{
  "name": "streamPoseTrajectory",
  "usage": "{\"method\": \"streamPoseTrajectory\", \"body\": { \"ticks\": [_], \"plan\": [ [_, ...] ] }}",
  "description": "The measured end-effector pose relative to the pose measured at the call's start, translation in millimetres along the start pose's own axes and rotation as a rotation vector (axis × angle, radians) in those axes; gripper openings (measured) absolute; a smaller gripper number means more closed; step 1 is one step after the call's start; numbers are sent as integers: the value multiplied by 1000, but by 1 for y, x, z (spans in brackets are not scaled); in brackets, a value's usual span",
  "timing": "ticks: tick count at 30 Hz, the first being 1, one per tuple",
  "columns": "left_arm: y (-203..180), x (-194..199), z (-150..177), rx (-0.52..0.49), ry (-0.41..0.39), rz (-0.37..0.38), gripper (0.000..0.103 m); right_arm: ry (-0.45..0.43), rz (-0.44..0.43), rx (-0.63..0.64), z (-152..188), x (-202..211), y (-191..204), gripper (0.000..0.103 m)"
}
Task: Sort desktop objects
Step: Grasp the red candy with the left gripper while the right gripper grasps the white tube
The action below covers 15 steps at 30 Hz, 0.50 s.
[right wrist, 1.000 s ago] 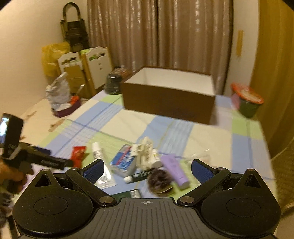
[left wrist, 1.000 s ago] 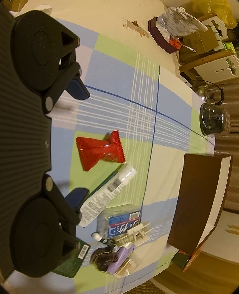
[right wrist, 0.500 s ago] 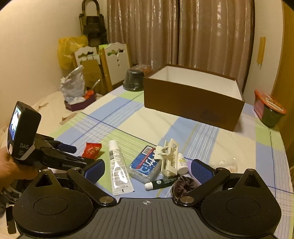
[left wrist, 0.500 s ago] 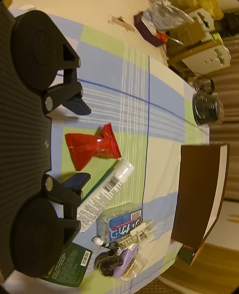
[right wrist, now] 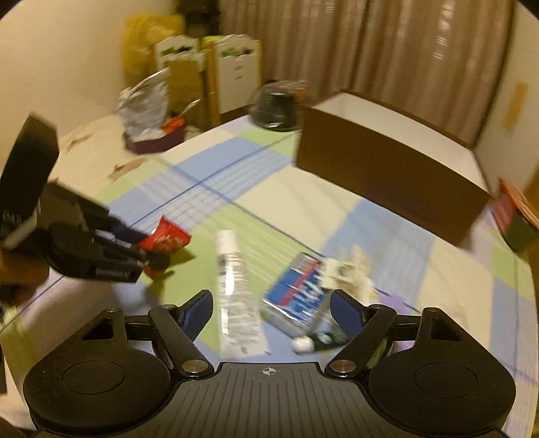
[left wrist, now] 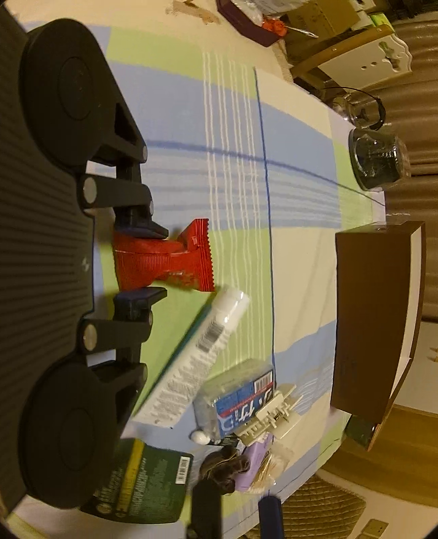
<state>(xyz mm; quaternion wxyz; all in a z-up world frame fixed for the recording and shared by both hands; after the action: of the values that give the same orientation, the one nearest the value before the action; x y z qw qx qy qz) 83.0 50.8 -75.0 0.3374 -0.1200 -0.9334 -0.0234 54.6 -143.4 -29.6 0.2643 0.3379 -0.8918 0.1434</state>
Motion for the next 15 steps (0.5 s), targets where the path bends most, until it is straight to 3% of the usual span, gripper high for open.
{"method": "streamPoseTrajectory", "body": {
  "ticks": [4,15],
  "plan": [
    [21,7,1,-10,16,10,25,44,-75,44,-3,-35,14,66],
    [40,22,15,58,21,-35,25,141,-144,154,1,-105,25,66]
  ]
}}
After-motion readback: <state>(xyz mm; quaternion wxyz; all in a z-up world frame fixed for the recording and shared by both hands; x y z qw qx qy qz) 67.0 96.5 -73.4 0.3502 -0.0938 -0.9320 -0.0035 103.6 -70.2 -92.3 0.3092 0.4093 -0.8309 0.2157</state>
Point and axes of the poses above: each gripper's, at about its wrist camera, not at the fingertips, and x roughly against the way its jaws point, y to its left, z to its underside, the point moved 1 cm from there along -x, roughly the way its jaws point, and after that the axes turned 13 degrees about -y, right-handed, at the moved point
